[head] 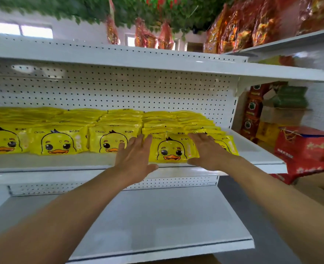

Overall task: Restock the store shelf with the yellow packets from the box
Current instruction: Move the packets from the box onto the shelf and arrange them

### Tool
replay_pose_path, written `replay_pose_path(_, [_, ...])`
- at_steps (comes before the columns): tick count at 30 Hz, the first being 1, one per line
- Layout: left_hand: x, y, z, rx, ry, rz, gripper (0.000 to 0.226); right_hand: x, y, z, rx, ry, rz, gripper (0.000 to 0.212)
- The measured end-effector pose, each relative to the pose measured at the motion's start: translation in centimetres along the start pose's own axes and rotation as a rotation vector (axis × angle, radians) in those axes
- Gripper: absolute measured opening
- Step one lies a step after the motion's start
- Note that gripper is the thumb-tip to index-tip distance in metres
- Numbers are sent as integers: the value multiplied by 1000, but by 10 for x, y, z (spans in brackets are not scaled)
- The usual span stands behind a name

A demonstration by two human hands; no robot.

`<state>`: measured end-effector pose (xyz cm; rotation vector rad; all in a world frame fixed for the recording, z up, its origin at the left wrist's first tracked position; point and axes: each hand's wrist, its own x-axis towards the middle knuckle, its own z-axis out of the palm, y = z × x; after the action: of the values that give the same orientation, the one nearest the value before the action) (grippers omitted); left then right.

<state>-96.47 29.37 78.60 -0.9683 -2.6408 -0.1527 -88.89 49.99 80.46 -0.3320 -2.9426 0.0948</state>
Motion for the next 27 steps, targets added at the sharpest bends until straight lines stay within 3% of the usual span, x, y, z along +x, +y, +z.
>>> replay_pose_path(7, [26, 5, 12, -7, -44, -54, 81, 24, 5, 12, -16, -5, -33, 93])
replay_pose_path(15, [62, -5, 35, 2, -3, 88, 87, 46, 4, 22, -160, 1, 32, 93])
replay_pose_path(27, [91, -17, 45, 223, 185, 162, 93, 76, 1, 39, -260, 232, 12, 99])
